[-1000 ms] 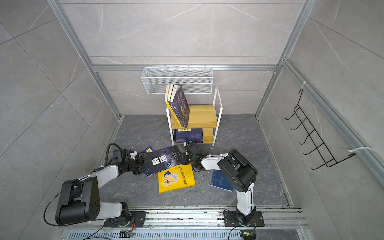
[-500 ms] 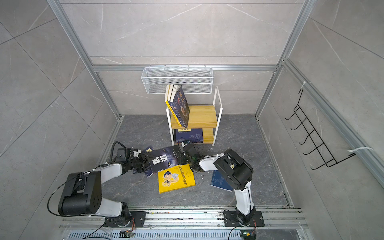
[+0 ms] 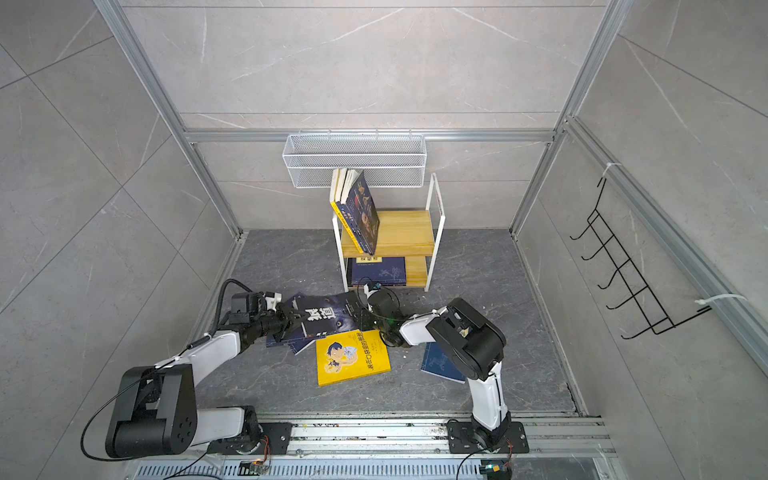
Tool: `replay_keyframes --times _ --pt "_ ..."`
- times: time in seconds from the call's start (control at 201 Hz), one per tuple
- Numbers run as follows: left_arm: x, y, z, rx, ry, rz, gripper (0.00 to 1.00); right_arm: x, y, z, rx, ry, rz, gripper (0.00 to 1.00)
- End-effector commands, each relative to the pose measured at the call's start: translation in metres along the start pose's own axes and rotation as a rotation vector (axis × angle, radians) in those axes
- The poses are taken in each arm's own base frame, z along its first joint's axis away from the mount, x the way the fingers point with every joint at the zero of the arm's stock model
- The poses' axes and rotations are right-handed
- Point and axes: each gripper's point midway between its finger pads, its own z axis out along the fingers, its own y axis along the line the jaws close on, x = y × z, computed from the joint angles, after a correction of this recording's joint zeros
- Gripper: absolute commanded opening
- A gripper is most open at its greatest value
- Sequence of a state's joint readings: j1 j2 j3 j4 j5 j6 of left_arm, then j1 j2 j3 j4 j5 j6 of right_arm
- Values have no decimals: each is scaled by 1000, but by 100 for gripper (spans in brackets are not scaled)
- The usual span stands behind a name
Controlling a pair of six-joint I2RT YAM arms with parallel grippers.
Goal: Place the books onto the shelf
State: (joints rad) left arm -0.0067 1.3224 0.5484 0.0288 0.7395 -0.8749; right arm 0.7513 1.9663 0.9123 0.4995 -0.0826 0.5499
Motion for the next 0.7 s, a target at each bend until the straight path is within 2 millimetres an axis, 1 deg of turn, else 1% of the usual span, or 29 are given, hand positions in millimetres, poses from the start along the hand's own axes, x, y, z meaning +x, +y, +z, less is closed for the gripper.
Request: replay_keyframes --times 0.0,0.085,0.164,0.184,0.219,0.284,0.329,0.433,0.528,0.593,0.692 --pt "-6 -35 -9 81 -5 94 0 19 2 -15 21 37 -77 47" --pt "-3 -45 -13 110 4 111 0 11 12 -32 42 -15 -163 50" --pt "-1 -51 -15 134 12 126 0 2 20 -51 80 -100 -264 51" --pt "-1 -54 -16 143 14 130 0 0 25 -54 72 -122 -293 52" --pt "-1 -59 -18 155 17 137 0 -2 32 -62 67 -150 -332 53" --pt "-1 -68 -21 178 27 147 0 -4 37 -74 94 -194 -389 54" --pt "1 -73 -23 190 37 149 0 -1 49 -80 80 -218 -453 55" --pt "2 -81 -26 211 46 153 0 6 76 -88 70 -270 -617 60" --pt "5 -87 -29 228 65 156 0 11 95 -93 123 -317 -769 62" --pt "7 -90 -29 237 76 159 0 11 101 -91 178 -350 -844 63" --pt "8 -93 -31 247 85 164 0 3 105 -89 282 -401 -905 65"
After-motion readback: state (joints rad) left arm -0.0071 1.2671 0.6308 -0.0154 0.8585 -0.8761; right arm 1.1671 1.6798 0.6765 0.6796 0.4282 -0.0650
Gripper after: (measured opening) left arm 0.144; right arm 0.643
